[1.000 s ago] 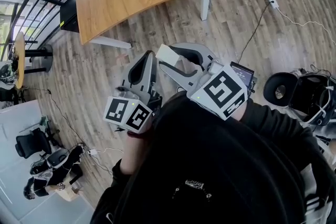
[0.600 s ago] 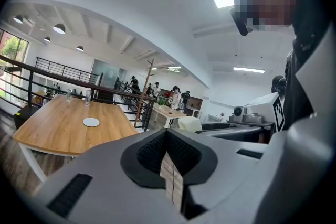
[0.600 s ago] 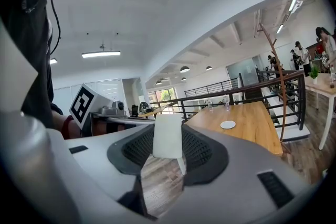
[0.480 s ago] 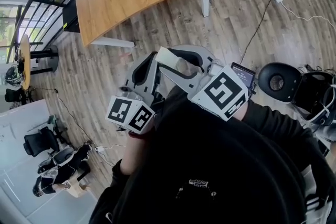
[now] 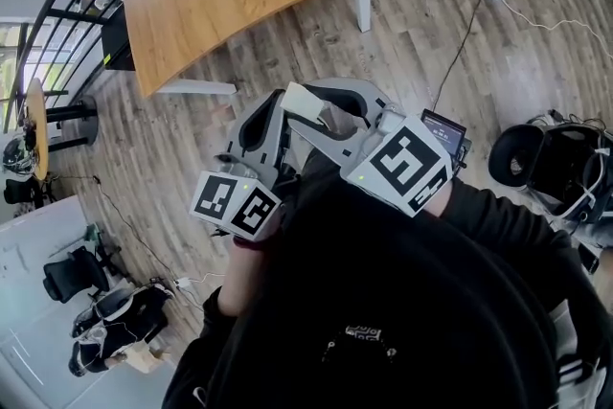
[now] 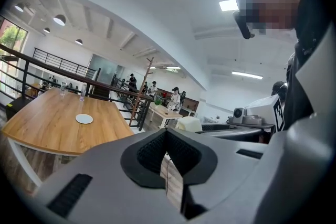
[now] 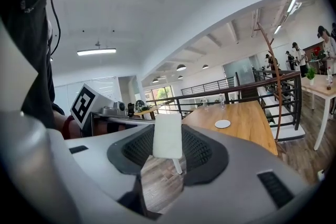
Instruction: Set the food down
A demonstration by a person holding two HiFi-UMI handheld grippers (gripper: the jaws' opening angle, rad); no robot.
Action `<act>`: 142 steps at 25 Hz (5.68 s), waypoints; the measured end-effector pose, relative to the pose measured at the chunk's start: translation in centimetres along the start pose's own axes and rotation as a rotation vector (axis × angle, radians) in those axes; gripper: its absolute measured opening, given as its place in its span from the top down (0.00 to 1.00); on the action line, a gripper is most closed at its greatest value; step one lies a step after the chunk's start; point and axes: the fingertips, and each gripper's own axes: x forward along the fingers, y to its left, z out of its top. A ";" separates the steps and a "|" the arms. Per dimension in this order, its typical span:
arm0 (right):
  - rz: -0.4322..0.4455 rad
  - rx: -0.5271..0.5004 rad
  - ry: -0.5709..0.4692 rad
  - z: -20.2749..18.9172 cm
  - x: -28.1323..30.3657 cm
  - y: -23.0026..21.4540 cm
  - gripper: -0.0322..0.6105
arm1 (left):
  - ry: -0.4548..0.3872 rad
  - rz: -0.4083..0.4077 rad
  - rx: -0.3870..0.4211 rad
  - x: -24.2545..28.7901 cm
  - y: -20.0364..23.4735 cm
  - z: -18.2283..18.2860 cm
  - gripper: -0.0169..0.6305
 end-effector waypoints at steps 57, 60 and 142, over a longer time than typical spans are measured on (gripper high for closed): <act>-0.042 -0.089 0.159 5.0 26.9 -3.6 0.68 | -0.052 -0.114 -0.083 0.7 26.1 7.9 0.97; -0.018 -0.089 0.159 5.3 27.6 -4.5 0.68 | -0.058 -0.084 -0.088 1.4 26.9 8.3 0.97; -0.145 -0.009 0.213 12.8 48.3 -26.3 0.68 | 0.069 -0.209 -0.107 19.8 48.6 17.9 0.97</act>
